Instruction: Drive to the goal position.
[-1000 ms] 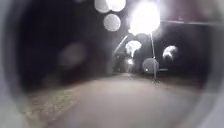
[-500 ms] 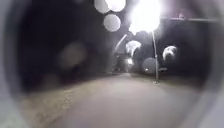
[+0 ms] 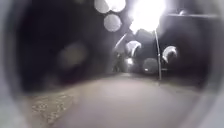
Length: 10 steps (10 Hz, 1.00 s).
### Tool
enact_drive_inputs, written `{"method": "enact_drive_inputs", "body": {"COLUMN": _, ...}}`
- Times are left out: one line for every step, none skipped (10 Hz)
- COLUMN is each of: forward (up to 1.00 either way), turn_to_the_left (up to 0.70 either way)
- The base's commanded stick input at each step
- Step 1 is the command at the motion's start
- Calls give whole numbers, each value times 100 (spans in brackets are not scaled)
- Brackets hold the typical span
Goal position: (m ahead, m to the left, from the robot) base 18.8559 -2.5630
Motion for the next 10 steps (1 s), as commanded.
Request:
{"method": "enact_drive_inputs", "body": {"forward": 70, "turn_to_the_left": 0}}
{"method": "enact_drive_inputs", "body": {"forward": 70, "turn_to_the_left": 0}}
{"method": "enact_drive_inputs", "body": {"forward": 70, "turn_to_the_left": 0}}
{"method": "enact_drive_inputs", "body": {"forward": 70, "turn_to_the_left": 0}}
{"method": "enact_drive_inputs", "body": {"forward": 70, "turn_to_the_left": 0}}
{"method": "enact_drive_inputs", "body": {"forward": 70, "turn_to_the_left": 0}}
{"method": "enact_drive_inputs", "body": {"forward": 70, "turn_to_the_left": 0}}
{"method": "enact_drive_inputs", "body": {"forward": 70, "turn_to_the_left": 0}}
{"method": "enact_drive_inputs", "body": {"forward": 70, "turn_to_the_left": 0}}
{"method": "enact_drive_inputs", "body": {"forward": 70, "turn_to_the_left": 0}}
